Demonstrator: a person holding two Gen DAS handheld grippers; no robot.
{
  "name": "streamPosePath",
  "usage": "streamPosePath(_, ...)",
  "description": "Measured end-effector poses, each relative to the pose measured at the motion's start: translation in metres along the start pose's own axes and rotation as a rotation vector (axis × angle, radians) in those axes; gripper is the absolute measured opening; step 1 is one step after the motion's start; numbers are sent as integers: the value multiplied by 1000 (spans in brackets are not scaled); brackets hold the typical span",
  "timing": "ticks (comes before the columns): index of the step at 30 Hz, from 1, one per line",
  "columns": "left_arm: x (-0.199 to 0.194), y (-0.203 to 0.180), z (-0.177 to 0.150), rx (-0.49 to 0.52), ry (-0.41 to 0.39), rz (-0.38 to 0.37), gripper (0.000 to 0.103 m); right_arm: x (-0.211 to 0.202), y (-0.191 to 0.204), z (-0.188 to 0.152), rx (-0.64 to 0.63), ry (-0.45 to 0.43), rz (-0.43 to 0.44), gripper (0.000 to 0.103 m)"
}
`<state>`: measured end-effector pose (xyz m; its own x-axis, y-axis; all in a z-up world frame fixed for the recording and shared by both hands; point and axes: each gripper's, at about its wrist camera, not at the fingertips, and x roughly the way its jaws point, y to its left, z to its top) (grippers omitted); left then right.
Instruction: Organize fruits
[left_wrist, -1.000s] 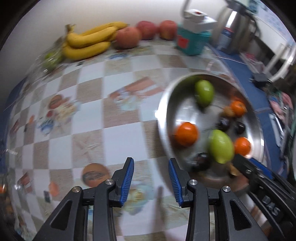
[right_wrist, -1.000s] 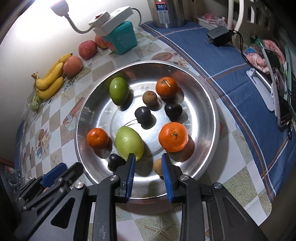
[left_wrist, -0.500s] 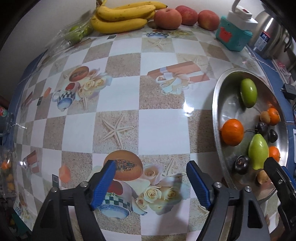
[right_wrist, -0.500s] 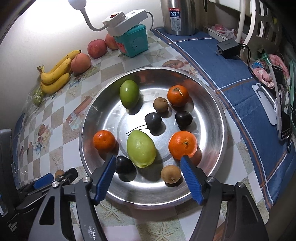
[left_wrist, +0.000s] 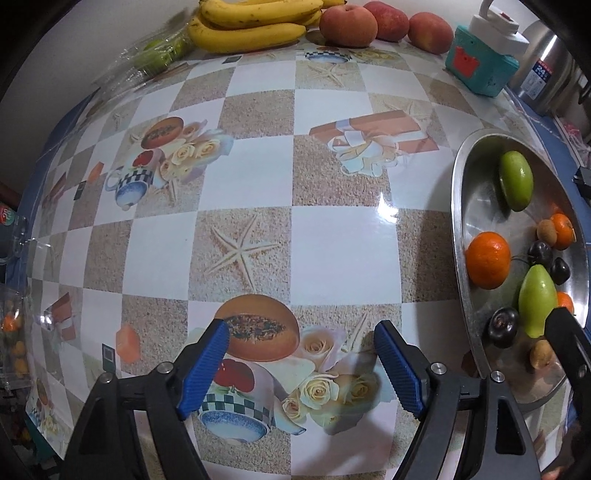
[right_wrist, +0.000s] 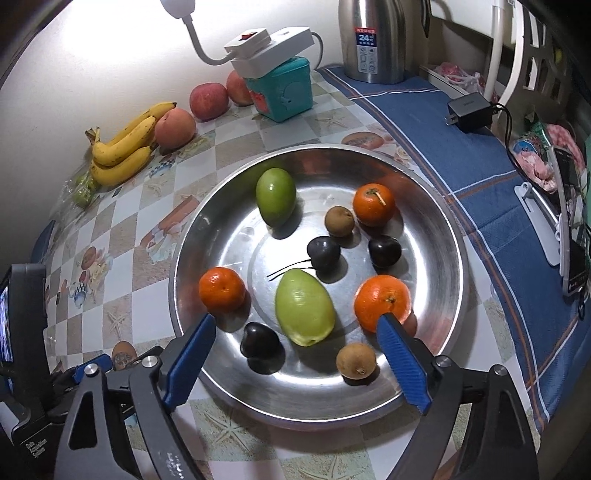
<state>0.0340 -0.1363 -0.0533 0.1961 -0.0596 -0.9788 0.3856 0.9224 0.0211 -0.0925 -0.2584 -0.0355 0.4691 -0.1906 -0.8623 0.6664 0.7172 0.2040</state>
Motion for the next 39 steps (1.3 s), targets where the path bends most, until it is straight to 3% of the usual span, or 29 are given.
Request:
streamPosePath(1, 0, 3, 0, -16, -7, 2, 83, 0, 1, 0, -3, -4, 1, 101)
streamPosePath(11, -13, 15, -9, -7, -77, 78, 83, -5, 10, -3, -21, -28, 13, 101)
streamPosePath(20, -19, 25, -25, -15, -19, 150, 84, -17, 24, -18, -62, -45, 16, 101)
streamPosePath(23, -21, 35, -30, -39, -2, 139, 83, -22, 26, -25, -63, -50, 19, 101)
streamPosePath(28, -37, 51, -42, -92, -21, 57, 83, -30, 27, -37, -56, -45, 37, 101)
streamPosePath(39, -59, 66, -76, -68, -80, 63, 83, -40, 35, -63, -106, -14, 13, 101)
